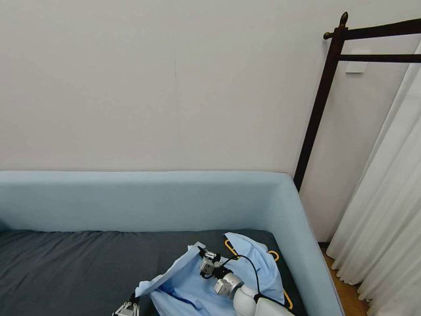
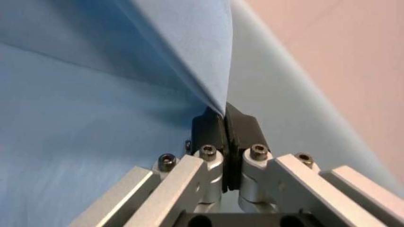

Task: Pick up the clothes from the sofa and hang them on the clothes hanger.

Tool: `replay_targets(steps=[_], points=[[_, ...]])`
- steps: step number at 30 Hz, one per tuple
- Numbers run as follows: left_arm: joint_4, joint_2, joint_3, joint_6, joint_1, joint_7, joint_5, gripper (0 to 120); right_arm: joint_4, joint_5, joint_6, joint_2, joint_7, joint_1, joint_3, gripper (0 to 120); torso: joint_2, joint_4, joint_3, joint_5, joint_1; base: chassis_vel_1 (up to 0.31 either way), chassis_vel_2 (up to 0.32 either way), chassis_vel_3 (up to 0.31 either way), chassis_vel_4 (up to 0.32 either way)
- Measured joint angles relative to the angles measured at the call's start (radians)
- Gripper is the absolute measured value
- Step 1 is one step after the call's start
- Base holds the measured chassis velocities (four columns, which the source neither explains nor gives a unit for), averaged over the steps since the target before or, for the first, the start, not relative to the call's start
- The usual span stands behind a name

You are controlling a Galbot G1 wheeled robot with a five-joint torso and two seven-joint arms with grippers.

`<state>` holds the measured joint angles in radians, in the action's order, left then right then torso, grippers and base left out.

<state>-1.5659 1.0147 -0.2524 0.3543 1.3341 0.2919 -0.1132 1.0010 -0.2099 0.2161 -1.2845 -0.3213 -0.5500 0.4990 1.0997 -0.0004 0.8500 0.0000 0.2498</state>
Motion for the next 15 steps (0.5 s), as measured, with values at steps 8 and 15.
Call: replay_targets(steps=[8,15], points=[[-0.115,-0.186,0.112,-0.195,-0.280,0.021,-0.260,0,0.229,0.176,-0.226,0.081,-0.051,0.095,0.021,0,0.000,0.0001,0.000,0.0003,0.000,0.000,0.000,0.000,0.000],[-0.091,-0.309,0.371,-0.287,-0.734,0.024,-0.472,0,0.381,0.325,-0.493,0.148,-0.120,0.287,-0.011,0,0.000,0.0003,0.000,0.0001,0.000,0.000,0.000,0.000,0.000]])
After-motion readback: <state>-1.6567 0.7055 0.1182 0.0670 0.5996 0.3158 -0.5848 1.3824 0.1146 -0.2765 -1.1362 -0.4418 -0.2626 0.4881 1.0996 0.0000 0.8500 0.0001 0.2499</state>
